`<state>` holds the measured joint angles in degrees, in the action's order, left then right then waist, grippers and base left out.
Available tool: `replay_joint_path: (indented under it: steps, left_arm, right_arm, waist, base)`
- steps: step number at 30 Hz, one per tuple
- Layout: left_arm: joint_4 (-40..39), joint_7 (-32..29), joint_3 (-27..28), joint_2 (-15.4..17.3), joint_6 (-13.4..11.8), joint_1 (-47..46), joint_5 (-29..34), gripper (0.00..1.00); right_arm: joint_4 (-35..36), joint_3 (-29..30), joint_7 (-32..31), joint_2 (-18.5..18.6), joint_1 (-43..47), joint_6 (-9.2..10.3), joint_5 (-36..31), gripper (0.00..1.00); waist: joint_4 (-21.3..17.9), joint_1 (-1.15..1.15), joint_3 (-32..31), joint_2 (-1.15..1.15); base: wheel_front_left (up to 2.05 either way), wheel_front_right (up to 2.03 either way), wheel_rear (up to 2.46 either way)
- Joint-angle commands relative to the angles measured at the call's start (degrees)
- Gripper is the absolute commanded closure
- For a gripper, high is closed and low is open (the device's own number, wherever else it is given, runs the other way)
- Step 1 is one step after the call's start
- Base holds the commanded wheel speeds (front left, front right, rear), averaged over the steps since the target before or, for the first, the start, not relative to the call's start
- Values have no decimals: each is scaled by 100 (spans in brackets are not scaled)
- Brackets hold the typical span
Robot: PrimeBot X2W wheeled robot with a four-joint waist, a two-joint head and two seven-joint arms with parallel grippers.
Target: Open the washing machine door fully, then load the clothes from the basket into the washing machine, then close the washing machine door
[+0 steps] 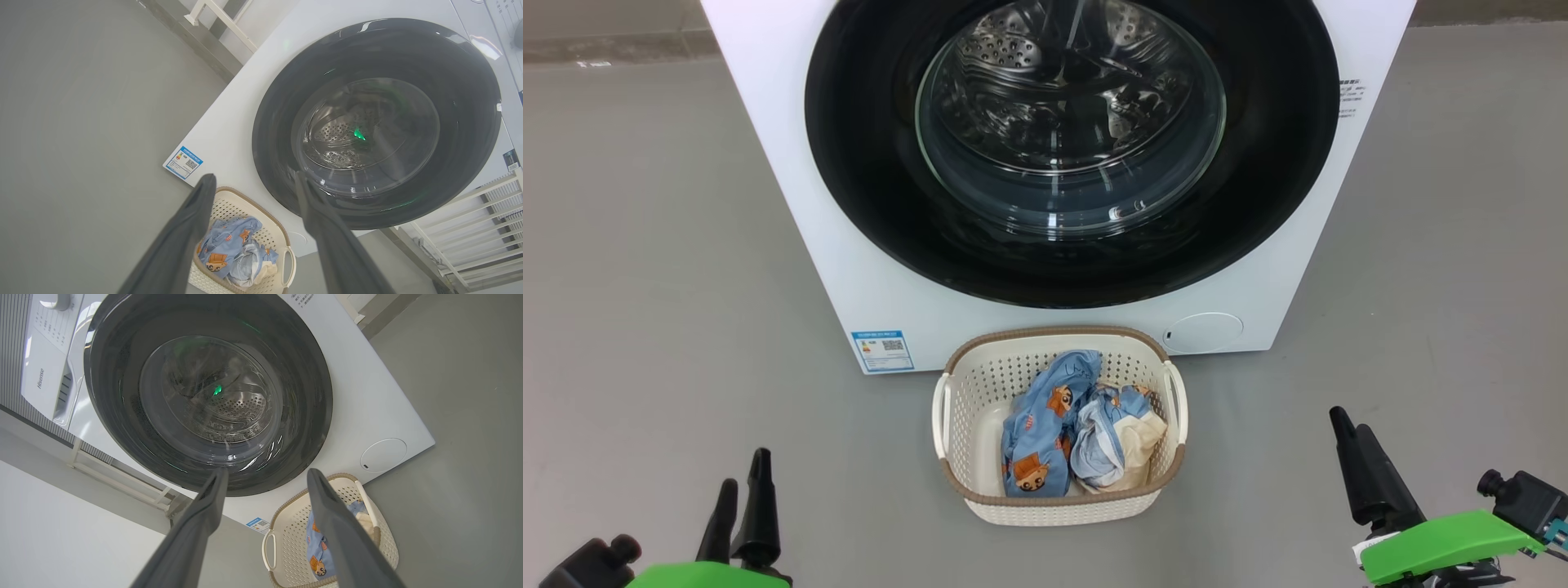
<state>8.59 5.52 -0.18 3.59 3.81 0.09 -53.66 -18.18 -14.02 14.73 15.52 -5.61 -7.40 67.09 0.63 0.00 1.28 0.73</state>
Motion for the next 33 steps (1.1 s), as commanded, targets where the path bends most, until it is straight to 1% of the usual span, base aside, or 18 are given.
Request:
replay_joint_path:
  steps: [1, 33]
  left_arm:
    - [-193, 68, 106, 65, 42, -63, 198, 0]
    - [-300, 515, 92, 89, 208, 25, 2303, 0]
  right_arm:
    - [100, 7, 14, 27, -215, -4, -211, 0]
    - [-152, 524, 21, -267, -230, -7, -2721, 0]
  waist:
    - [1, 0, 4, 0]
    - [-36, 0, 25, 0]
  base:
    - [0, 0, 0]
    - [0, 0, 0]
